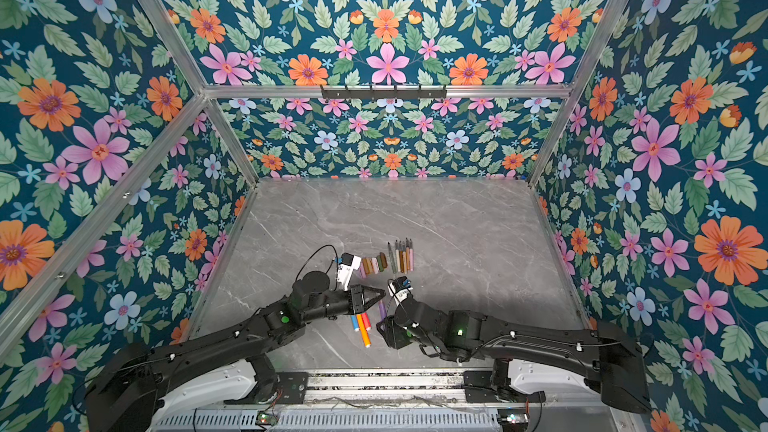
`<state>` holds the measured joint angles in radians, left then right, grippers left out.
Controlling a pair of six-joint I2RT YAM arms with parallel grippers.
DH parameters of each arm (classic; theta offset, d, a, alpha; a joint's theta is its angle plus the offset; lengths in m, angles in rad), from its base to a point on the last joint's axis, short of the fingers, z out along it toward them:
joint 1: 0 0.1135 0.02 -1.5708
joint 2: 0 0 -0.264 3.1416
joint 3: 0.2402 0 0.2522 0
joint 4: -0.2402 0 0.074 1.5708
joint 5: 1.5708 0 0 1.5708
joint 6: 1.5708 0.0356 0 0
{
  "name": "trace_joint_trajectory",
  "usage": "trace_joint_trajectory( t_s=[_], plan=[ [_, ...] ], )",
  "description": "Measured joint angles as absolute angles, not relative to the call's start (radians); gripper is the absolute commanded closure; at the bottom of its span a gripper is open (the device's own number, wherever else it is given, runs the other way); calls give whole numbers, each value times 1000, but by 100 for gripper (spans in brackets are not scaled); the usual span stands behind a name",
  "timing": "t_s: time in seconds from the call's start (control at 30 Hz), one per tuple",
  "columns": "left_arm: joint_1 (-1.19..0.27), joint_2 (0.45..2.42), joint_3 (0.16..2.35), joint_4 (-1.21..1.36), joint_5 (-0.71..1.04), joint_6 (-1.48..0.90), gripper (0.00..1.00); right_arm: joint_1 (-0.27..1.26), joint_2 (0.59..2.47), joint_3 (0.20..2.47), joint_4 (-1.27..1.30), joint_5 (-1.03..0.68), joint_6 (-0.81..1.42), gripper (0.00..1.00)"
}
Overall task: Open the pen caps
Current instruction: 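Pull the cap off with the left gripper while the right holds the highlighter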
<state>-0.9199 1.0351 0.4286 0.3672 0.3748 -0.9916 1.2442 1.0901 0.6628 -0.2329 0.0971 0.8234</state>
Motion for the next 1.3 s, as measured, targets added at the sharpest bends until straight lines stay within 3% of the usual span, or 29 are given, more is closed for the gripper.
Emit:
trace_joint_trajectory(
  t_s=[0.1, 0.27, 0.37, 0.57, 0.77, 0.87, 0.93, 1.0, 1.1, 1.3],
  plan=[
    [-920, 1026, 427, 367, 376, -995, 100, 1244, 1119, 678, -234, 85, 824, 51],
    [-920, 1005, 425, 367, 375, -999, 100, 1243, 1124, 685, -235, 81, 824, 73],
    [-920, 1005, 426, 367, 369, -1011, 100, 1245, 1107, 683, -231, 72, 812, 99],
    [-921, 1019, 474, 319, 371, -990, 100, 1243, 1075, 661, -215, 74, 810, 100],
    [-892, 1067, 639, 99, 374, -873, 100, 1245, 1063, 625, -123, 101, 839, 100],
    [-751, 1134, 776, -37, 453, -795, 100, 1271, 1060, 606, -60, 149, 866, 100],
    [-575, 1198, 852, 25, 437, -778, 100, 1309, 1060, 585, -121, 94, 865, 100],
    [-505, 1257, 914, 27, 442, -773, 100, 1308, 1056, 580, -149, 93, 884, 100],
    [-535, 1295, 961, 25, 488, -749, 100, 1312, 1032, 579, -167, 91, 886, 100],
    [-570, 1264, 812, 22, 467, -744, 100, 1310, 947, 545, -235, 140, 913, 100]
  ],
)
